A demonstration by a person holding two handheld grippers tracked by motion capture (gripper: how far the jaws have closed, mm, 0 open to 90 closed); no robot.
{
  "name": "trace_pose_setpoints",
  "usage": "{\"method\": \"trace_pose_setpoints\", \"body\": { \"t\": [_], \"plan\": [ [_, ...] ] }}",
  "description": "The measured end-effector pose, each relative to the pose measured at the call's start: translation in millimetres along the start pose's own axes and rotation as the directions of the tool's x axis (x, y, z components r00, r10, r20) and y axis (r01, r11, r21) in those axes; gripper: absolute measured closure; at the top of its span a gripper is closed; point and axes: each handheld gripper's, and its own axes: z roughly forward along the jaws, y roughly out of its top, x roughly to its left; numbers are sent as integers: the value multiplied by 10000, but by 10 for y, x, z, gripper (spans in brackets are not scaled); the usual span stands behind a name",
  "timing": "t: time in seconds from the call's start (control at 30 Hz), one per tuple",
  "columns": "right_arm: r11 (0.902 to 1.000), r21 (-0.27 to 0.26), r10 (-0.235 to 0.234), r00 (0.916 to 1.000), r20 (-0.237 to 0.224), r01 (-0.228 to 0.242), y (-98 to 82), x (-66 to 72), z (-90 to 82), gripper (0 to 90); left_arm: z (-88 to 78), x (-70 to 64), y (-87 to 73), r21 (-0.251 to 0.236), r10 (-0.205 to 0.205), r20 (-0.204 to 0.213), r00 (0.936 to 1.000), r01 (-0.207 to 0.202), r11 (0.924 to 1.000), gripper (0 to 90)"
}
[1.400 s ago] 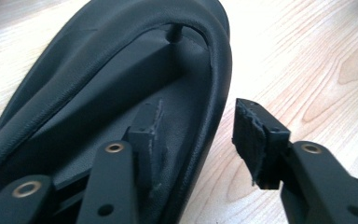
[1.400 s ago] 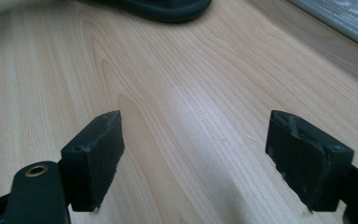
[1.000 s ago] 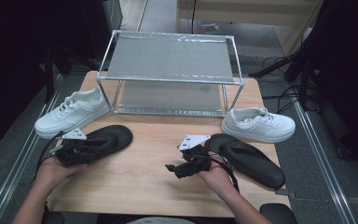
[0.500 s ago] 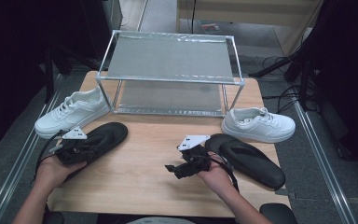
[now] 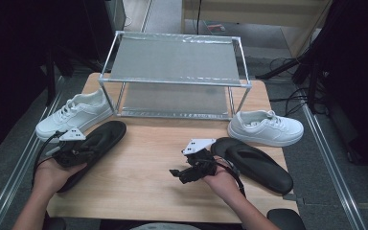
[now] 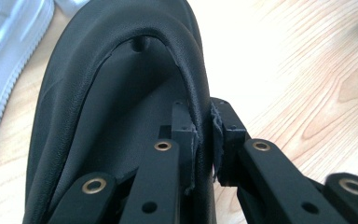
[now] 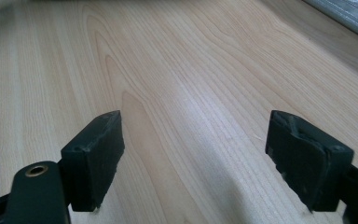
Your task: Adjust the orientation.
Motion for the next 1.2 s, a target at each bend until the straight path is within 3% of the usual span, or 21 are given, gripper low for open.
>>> {"method": "trace_pose_setpoints", "body": {
  "t": [0.2,0.37,0.5,0.9,1.07,1.2],
  "plan": [
    [10000,33,3,10000,11,-3,-2,1,5,201,5,-50,43,127,-8,259,9997,4,9999,815],
    [10000,48,14,10000,20,-14,-7,-1,6,201,-33,-133,120,-125,-383,791,9961,394,9991,815],
    [10000,78,38,10000,50,-38,-18,-1,3,201,-40,-276,214,-245,39,917,9958,-16,9997,815],
    [9996,32,294,9992,281,-295,-84,-15,-62,201,81,-520,476,416,543,1392,9888,-607,9973,819],
    [9983,-150,572,9978,346,-567,-112,-44,-99,201,115,-740,697,514,1381,1597,9775,-1479,9877,820],
    [9968,-357,729,9961,505,-711,-142,-61,-169,202,291,-803,855,1004,1422,1878,9719,-1630,9815,820]
  ]
}}
